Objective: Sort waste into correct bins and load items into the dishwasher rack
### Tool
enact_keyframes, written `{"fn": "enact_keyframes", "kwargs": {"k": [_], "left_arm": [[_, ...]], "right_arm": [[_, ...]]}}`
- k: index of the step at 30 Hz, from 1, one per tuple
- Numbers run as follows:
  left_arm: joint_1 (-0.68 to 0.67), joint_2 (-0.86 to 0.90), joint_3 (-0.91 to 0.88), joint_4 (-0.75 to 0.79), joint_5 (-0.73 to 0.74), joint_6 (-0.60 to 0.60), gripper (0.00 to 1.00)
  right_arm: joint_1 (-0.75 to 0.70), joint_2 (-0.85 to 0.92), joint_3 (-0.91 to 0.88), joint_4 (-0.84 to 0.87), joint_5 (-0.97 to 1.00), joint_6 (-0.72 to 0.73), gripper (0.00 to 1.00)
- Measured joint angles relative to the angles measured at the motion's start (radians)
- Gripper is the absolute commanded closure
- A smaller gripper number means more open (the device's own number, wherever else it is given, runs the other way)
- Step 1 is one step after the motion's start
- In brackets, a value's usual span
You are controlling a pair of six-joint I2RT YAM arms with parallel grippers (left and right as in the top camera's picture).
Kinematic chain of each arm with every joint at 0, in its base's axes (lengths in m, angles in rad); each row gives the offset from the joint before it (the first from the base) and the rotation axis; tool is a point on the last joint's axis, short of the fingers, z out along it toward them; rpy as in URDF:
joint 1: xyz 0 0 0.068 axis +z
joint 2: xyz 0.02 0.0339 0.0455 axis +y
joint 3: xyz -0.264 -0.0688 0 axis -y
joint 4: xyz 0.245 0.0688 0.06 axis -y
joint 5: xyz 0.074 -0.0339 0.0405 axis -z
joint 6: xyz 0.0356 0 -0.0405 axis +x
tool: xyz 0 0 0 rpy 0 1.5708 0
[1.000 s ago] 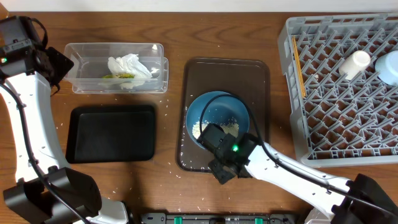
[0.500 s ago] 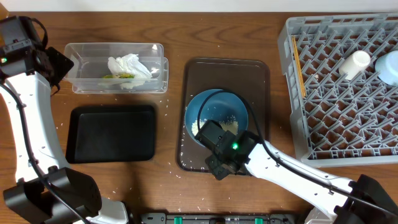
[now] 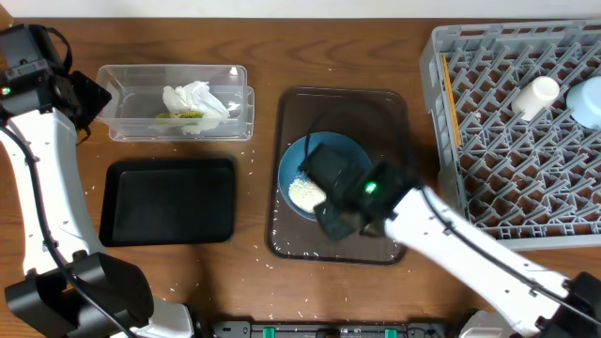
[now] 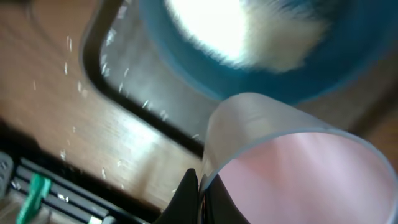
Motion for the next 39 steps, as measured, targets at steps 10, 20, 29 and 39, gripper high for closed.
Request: {"fn": "enact_keyframes", "kwargs": {"k": [10,20,29,39], "left_arm": [[0.000,0.000,0.000,0.000,0.000,0.000,0.11],[0.000,0.000,0.000,0.000,0.000,0.000,0.11],[0.000,0.000,0.000,0.000,0.000,0.000,0.11],[0.000,0.000,0.000,0.000,0.000,0.000,0.11]], "right_arm": [[-0.399,0.000,0.265,-0.045,0.026,-0.051,0.99],[-0.915,0.000,0.282,0.131,-0.245,-0.079,0.99],[-1.189,0.000,0.270,0.128,-0.279,-0.090,0.99],[-1.343,0.003,0.090,0.328,-0.359,-0.106,0.82]]}}
